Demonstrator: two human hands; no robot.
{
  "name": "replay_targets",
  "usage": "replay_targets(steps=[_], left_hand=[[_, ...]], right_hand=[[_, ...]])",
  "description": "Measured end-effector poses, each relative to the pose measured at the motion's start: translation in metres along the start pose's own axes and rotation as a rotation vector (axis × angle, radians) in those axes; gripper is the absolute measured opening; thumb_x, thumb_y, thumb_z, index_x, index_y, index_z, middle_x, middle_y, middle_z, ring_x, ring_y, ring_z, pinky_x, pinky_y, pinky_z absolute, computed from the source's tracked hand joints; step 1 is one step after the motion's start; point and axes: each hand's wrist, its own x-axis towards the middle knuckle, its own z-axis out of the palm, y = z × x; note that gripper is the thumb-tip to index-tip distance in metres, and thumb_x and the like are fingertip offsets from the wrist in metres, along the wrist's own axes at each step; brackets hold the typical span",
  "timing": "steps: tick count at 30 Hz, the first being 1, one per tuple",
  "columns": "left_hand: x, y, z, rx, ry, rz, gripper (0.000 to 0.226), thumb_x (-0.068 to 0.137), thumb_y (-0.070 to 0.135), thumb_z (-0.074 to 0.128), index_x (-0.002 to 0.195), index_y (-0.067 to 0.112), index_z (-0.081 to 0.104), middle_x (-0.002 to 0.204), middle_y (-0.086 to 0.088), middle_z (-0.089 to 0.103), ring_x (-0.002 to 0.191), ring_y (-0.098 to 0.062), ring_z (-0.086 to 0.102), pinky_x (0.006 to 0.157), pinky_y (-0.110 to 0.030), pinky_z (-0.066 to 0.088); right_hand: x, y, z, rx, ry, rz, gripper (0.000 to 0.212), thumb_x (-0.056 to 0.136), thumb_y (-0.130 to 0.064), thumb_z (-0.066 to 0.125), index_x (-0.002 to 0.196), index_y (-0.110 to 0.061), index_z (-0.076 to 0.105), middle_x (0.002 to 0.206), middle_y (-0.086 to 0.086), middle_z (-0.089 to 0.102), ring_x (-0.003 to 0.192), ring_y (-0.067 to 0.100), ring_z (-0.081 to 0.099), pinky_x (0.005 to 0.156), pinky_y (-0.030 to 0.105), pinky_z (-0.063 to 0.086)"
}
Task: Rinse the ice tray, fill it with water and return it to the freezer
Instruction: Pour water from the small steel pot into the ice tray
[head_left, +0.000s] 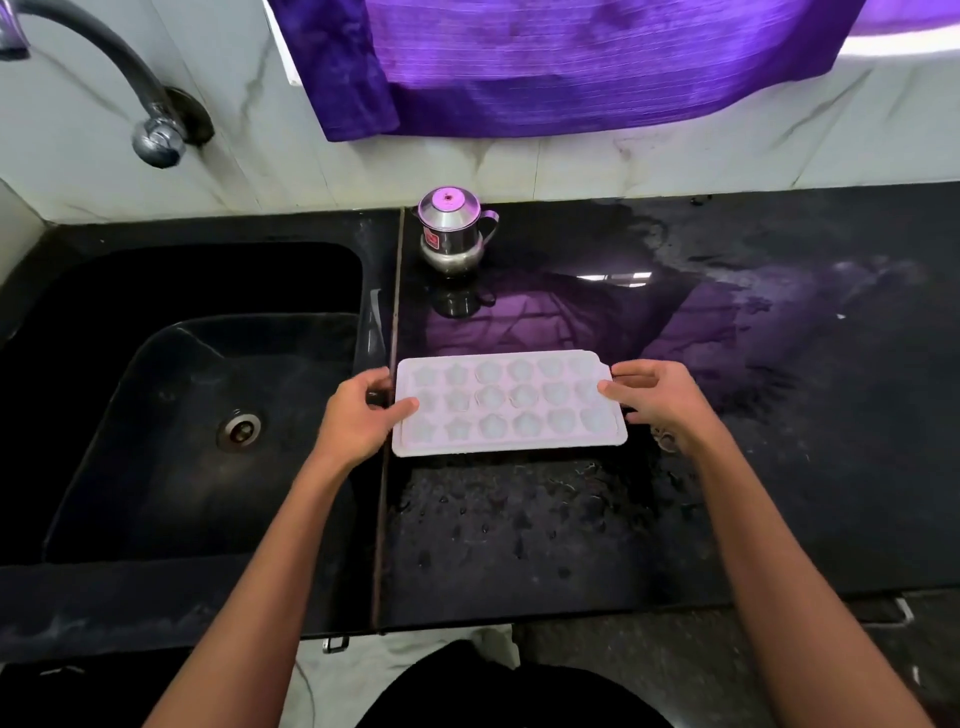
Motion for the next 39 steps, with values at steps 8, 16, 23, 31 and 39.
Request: replay_targets(steps=[8, 16, 23, 31, 39], left_hand=[[0.044, 0.028, -0.022, -0.012, 0.204, 0.069, 0.050, 0.085, 0.028, 0.068, 0.128, 0.008, 0.054, 0.126, -0.004, 0.058, 0.107, -0.020, 0.059, 0.090, -0.030, 0.047], [0.125, 0.072, 0.001, -0.089, 0.118, 0.021, 0.074, 0.080, 0.033, 0.073, 0.139, 0.005, 0.040, 0.139, -0.008, 0.048, 0.118, -0.017, 0.051, 0.091, -0.023, 0.040], [0.194, 0.085, 0.031, -0.208, 0.055, -0.122, 0.108, 0.071, 0.047, 0.076, 0.151, 0.013, 0.012, 0.157, -0.006, 0.020, 0.141, -0.019, 0.026, 0.112, -0.031, 0.027], [0.216, 0.067, 0.040, -0.290, -0.028, -0.043, 0.075, 0.061, 0.056, 0.077, 0.126, 0.025, 0.055, 0.118, 0.012, 0.064, 0.111, -0.005, 0.058, 0.102, -0.032, 0.045], [0.205, 0.073, 0.046, -0.331, -0.065, 0.025, 0.075, 0.072, 0.050, 0.074, 0.135, 0.021, 0.044, 0.125, 0.009, 0.058, 0.119, -0.007, 0.053, 0.097, -0.020, 0.042]], right_hand=[[0.046, -0.062, -0.005, -0.067, -0.040, -0.125, 0.034, 0.086, -0.020, 0.069, 0.117, -0.008, 0.062, 0.103, 0.008, 0.066, 0.087, 0.017, 0.061, 0.075, 0.029, 0.053], [0.120, -0.117, 0.045, -0.001, -0.145, -0.255, 0.045, 0.084, -0.025, 0.072, 0.124, -0.010, 0.059, 0.116, 0.008, 0.066, 0.101, 0.013, 0.061, 0.075, 0.018, 0.048], [0.170, -0.143, 0.098, 0.074, -0.215, -0.247, 0.060, 0.086, -0.039, 0.066, 0.135, -0.009, 0.048, 0.124, 0.000, 0.055, 0.111, 0.008, 0.051, 0.087, 0.019, 0.039], [0.192, -0.128, 0.118, 0.163, -0.362, -0.219, 0.039, 0.080, -0.053, 0.066, 0.082, -0.014, 0.057, 0.078, 0.004, 0.056, 0.078, 0.017, 0.053, 0.090, 0.052, 0.048], [0.183, -0.133, 0.115, 0.276, -0.389, -0.251, 0.029, 0.087, -0.034, 0.066, 0.075, -0.015, 0.047, 0.063, -0.005, 0.045, 0.063, 0.018, 0.039, 0.063, 0.032, 0.034]])
